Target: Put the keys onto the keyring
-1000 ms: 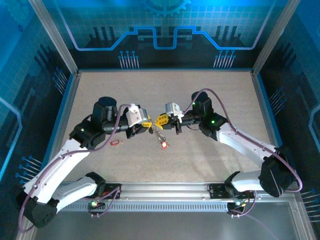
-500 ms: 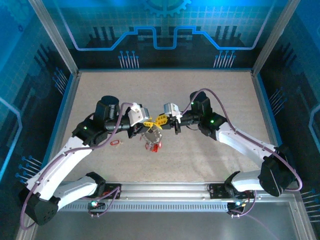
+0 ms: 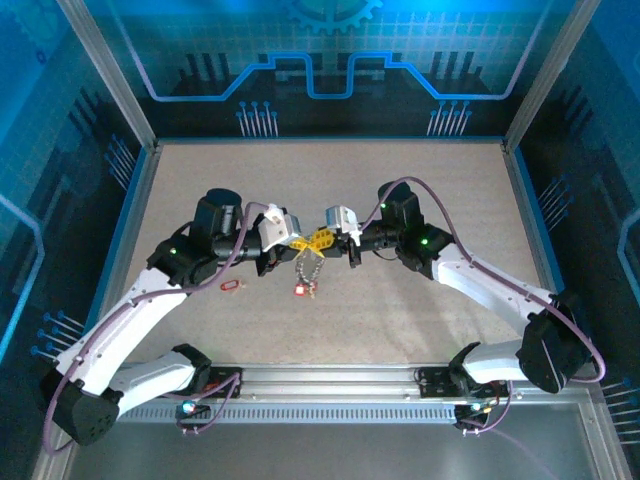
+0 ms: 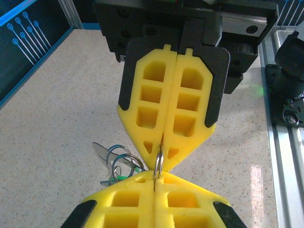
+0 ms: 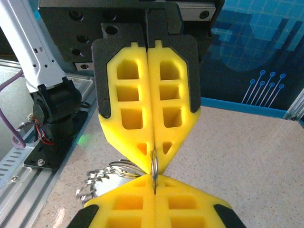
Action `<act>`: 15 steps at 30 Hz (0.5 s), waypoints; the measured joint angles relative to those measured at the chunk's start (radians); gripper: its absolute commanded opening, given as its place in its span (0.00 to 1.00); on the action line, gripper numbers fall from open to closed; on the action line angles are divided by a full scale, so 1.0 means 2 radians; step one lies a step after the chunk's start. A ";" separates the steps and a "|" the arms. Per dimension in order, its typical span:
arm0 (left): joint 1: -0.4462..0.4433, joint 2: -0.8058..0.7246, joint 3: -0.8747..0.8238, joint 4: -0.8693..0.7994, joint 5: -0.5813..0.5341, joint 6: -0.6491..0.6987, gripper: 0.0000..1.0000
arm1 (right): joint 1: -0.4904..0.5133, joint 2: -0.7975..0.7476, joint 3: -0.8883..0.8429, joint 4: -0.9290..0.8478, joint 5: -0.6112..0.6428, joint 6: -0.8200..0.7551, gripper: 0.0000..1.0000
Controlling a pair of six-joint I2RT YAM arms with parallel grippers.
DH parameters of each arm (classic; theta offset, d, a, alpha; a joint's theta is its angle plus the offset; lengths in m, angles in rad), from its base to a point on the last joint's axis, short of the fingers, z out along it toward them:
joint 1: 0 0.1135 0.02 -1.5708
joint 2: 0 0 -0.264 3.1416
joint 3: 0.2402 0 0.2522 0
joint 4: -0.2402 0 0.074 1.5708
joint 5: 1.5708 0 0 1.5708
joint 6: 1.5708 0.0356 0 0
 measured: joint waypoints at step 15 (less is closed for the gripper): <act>0.000 0.047 0.093 -0.132 -0.023 0.055 0.00 | 0.016 0.008 0.067 -0.118 0.048 -0.083 0.01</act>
